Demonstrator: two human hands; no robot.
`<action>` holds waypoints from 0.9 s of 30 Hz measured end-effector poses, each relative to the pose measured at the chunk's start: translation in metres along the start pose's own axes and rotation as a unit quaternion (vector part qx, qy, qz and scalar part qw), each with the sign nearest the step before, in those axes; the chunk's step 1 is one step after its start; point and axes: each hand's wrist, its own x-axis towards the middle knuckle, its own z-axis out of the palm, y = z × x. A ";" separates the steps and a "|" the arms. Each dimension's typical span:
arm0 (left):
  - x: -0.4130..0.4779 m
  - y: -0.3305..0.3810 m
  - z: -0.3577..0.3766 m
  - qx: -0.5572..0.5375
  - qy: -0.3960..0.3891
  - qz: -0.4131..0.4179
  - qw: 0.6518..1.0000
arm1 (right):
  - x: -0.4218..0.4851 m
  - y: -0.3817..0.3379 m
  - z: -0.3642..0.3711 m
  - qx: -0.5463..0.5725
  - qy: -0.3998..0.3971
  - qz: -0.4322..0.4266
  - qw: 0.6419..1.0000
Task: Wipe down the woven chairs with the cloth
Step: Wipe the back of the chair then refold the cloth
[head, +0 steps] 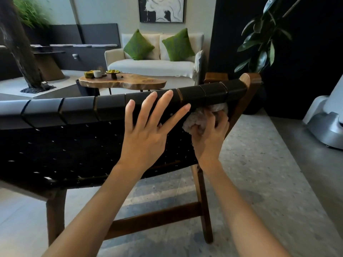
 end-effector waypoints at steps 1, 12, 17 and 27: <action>0.000 0.000 -0.001 -0.001 -0.003 -0.002 1.000 | -0.002 0.002 0.002 -0.001 -0.005 -0.003 1.000; 0.001 0.006 -0.015 -0.036 -0.047 -0.020 0.998 | -0.032 0.005 -0.017 0.040 -0.053 -0.019 0.998; 0.002 0.006 -0.015 -0.034 -0.032 -0.018 0.999 | -0.006 -0.016 -0.010 0.024 0.020 0.018 0.999; -0.001 -0.002 0.006 0.018 0.008 0.014 1.000 | -0.025 0.014 0.036 -0.030 0.034 -0.008 0.999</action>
